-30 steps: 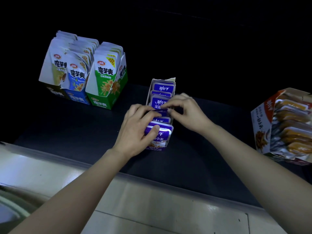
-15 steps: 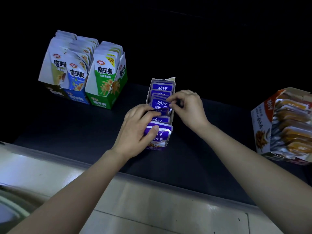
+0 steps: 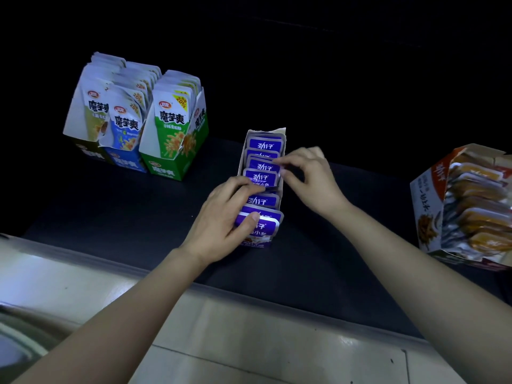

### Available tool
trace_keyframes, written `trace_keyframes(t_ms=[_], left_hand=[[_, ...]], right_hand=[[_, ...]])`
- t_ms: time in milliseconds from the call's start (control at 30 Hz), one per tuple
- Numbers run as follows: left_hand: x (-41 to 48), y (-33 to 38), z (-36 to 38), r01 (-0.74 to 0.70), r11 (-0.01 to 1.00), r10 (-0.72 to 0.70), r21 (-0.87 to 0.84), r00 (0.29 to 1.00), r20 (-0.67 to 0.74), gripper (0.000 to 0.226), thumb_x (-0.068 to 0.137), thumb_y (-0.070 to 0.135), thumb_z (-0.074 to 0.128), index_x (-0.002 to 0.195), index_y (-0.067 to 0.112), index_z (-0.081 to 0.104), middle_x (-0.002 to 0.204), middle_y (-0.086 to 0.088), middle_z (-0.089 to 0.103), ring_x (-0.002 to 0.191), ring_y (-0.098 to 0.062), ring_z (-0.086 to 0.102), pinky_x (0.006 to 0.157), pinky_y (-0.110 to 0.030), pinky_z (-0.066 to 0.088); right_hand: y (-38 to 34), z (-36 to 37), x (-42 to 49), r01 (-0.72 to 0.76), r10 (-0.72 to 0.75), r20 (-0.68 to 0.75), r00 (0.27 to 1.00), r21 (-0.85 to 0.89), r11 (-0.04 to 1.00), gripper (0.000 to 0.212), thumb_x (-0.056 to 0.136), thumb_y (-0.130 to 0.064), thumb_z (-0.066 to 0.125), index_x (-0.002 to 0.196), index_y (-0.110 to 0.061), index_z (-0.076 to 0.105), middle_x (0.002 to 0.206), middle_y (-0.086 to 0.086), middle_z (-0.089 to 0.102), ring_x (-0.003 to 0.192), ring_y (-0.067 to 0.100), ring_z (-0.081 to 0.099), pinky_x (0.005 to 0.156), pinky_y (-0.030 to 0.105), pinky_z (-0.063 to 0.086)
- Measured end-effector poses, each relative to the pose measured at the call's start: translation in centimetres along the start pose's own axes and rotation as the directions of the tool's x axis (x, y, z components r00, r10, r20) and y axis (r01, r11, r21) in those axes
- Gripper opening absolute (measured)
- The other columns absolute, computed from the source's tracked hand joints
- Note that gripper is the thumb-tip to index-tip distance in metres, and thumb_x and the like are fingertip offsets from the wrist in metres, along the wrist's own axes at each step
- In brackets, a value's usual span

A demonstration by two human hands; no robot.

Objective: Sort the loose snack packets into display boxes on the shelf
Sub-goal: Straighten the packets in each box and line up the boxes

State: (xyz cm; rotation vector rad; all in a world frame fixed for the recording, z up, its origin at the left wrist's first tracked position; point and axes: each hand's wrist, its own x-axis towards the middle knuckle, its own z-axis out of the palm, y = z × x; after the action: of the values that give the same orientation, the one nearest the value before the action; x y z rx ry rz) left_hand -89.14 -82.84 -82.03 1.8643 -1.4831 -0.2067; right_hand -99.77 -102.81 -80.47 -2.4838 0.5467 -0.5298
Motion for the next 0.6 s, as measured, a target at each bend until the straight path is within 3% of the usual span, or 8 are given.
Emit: trace_keyframes(t_ms=[67, 167, 400, 600], left_hand=[[0.0, 0.1, 0.0, 0.010, 0.999, -0.009, -0.046, 1.000, 0.006, 0.048, 0.095, 0.044, 0.042, 0.133, 0.015, 0.052, 0.134, 0.002, 0.045, 0.124, -0.015, 0.048, 0.096, -0.045, 0.048], [0.0, 0.0, 0.1, 0.010, 0.998, -0.010, -0.064, 1.000, 0.002, 0.047, 0.096, 0.044, 0.043, 0.132, 0.015, 0.053, 0.134, 0.003, 0.044, 0.123, -0.014, 0.048, 0.093, -0.045, 0.049], [0.0, -0.2, 0.3, 0.010, 0.998, -0.011, -0.067, 1.000, -0.002, 0.047, 0.096, 0.045, 0.042, 0.131, 0.016, 0.053, 0.134, 0.004, 0.043, 0.123, -0.012, 0.048, 0.094, -0.042, 0.049], [0.0, -0.2, 0.3, 0.002, 0.997, -0.003, -0.073, 1.000, -0.015, 0.047, 0.095, 0.044, 0.043, 0.130, 0.014, 0.053, 0.132, 0.003, 0.044, 0.122, -0.012, 0.049, 0.092, -0.043, 0.050]], right_hand=[[0.2, 0.6, 0.4, -0.019, 0.023, 0.032, 0.999, -0.138, 0.990, 0.039, 0.091, -0.027, 0.066, 0.129, -0.020, 0.061, 0.119, 0.005, 0.050, 0.116, 0.020, 0.039, 0.100, 0.039, 0.041], [-0.3, 1.1, 0.9, -0.032, 0.031, -0.007, 0.999, -0.194, 0.980, 0.040, 0.087, -0.029, 0.070, 0.125, -0.019, 0.063, 0.119, 0.009, 0.045, 0.116, 0.022, 0.037, 0.097, 0.036, 0.042], [-0.2, 1.8, 0.6, -0.002, -0.008, -0.054, 0.999, -0.189, 0.982, 0.043, 0.081, -0.024, 0.077, 0.120, -0.012, 0.061, 0.123, 0.011, 0.048, 0.119, 0.021, 0.041, 0.093, 0.036, 0.047], [-0.3, 1.6, 2.2, -0.106, 0.109, 0.020, 0.994, -0.091, 0.990, 0.034, 0.079, -0.021, 0.078, 0.108, -0.013, 0.062, 0.124, 0.008, 0.044, 0.124, 0.016, 0.035, 0.094, 0.028, 0.043]])
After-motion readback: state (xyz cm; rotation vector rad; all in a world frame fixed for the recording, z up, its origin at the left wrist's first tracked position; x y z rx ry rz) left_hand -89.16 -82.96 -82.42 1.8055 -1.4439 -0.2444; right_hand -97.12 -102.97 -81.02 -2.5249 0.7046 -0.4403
